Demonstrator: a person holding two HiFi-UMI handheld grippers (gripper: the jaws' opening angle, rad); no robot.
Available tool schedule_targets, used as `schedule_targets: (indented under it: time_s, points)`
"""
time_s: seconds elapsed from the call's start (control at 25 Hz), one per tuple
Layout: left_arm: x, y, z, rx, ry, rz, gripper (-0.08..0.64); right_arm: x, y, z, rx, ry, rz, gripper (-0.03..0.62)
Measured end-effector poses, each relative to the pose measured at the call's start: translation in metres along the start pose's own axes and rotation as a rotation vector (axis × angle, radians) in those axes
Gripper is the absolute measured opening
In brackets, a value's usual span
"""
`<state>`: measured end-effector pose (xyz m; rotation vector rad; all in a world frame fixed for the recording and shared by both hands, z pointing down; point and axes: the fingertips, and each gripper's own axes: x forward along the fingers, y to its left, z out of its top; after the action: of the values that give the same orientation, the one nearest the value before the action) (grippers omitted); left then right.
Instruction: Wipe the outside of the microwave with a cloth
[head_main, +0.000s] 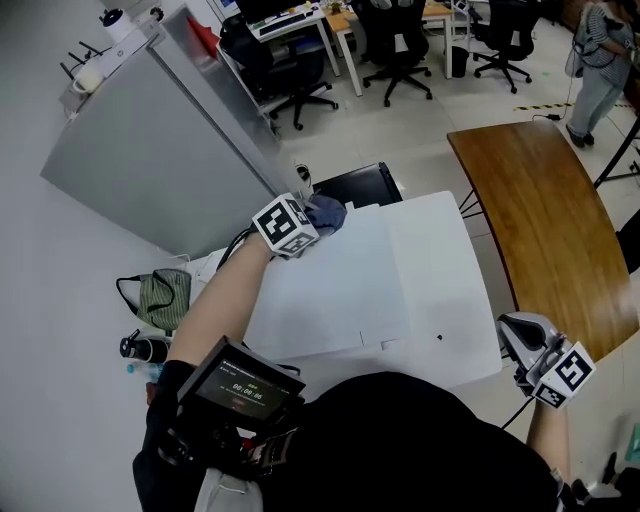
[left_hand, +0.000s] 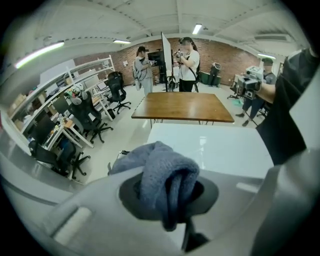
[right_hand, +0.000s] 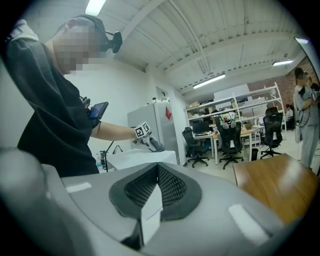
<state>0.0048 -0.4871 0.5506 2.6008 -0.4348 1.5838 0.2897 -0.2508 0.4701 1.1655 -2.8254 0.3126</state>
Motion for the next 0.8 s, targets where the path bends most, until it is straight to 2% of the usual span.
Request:
schedule_targets:
  time_s: [0.16, 0.32, 0.44, 0.56, 0.8]
  points:
    - [0.004, -0.001, 0.008, 0.0, 0.002, 0.009, 0.058, 0.003, 0.007, 0.001, -0.013, -0.001, 0.026, 0.006]
    - [0.016, -0.009, 0.029, 0.026, -0.007, -0.015, 0.057, -0.008, 0.006, -0.004, 0.002, 0.003, 0.013, 0.006]
    - [0.034, -0.018, 0.059, 0.061, -0.048, -0.054, 0.057, -0.023, 0.001, -0.007, 0.011, 0.004, -0.028, 0.006]
    - [0.044, -0.025, 0.091, 0.088, -0.093, -0.059, 0.058, -0.035, -0.002, -0.01, 0.016, 0.012, -0.066, 0.006]
    - [0.032, -0.038, 0.11, 0.118, -0.195, -0.064, 0.058, -0.028, 0.014, 0.0, 0.006, 0.019, -0.07, 0.006]
